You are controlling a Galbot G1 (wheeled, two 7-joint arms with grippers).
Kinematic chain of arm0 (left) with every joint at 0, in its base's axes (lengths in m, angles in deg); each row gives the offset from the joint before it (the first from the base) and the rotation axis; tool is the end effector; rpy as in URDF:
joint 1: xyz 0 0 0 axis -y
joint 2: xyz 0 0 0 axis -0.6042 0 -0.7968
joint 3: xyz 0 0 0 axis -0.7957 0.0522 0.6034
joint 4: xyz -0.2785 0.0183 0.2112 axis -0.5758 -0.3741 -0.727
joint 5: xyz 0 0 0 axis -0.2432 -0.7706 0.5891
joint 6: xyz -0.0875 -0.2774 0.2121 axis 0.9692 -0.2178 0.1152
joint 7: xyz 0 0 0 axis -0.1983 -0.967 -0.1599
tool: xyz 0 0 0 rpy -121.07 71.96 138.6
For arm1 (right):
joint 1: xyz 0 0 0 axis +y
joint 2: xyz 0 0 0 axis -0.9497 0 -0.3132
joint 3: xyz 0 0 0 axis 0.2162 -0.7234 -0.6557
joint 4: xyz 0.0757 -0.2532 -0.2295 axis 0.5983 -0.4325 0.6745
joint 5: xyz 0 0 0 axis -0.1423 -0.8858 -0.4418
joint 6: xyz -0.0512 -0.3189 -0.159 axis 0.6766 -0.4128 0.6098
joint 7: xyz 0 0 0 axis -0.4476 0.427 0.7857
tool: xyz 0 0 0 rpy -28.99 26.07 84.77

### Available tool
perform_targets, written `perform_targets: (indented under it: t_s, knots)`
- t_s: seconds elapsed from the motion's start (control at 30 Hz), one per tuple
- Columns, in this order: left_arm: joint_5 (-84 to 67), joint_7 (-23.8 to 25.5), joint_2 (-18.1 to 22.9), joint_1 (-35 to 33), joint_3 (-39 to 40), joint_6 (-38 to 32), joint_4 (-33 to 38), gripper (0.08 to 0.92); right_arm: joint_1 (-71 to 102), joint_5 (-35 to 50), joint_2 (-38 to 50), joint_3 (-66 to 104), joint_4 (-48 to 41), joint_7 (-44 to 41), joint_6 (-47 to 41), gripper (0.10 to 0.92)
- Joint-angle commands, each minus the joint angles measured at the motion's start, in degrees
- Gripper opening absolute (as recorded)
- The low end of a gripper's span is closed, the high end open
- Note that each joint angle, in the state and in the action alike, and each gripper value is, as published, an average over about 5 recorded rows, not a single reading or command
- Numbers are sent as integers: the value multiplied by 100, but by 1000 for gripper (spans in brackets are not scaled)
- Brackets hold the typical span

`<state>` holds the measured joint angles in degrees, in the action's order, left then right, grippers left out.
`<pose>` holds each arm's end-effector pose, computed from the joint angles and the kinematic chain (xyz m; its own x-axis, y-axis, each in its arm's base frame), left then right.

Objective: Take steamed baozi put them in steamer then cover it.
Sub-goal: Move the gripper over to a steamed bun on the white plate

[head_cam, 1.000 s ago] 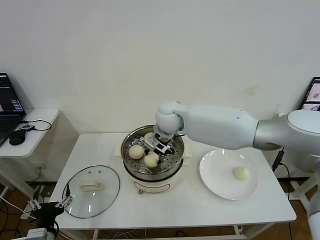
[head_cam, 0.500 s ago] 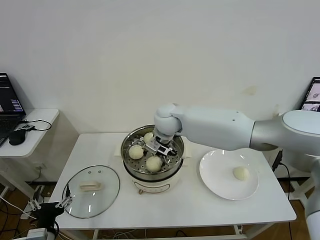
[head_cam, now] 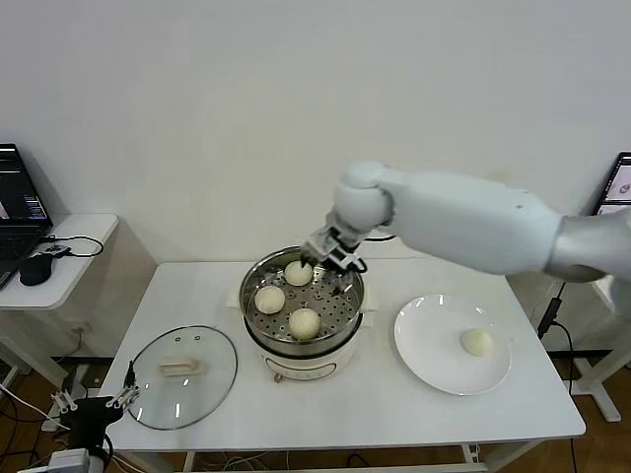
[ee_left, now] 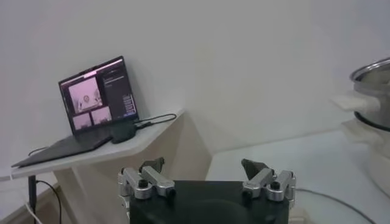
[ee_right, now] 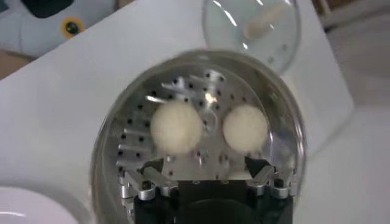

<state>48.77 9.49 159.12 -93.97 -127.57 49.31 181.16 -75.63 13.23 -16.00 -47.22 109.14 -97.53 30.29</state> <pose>0.1382 0.1276 -0.2901 -0.9491 -0.2898 0.1234 -0.2388 0.9175 0.3181 0.5196 0.1071 -0.0172 -0.2559 -0.2649 0.9297 -0.7098 -0.6014 -0.3667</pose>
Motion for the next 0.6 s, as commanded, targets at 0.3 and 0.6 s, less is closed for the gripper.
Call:
perform_targets:
  t_s: [0.3, 0.6]
  knots:
    - [72, 31, -93, -25, 113, 21, 33, 823, 2527, -1167, 3468, 2232, 736, -390, -469, 823]
    - [111, 54, -105, -38, 145, 50, 17, 823, 3817, -1919, 3533, 3060, -71, -351, -156, 823]
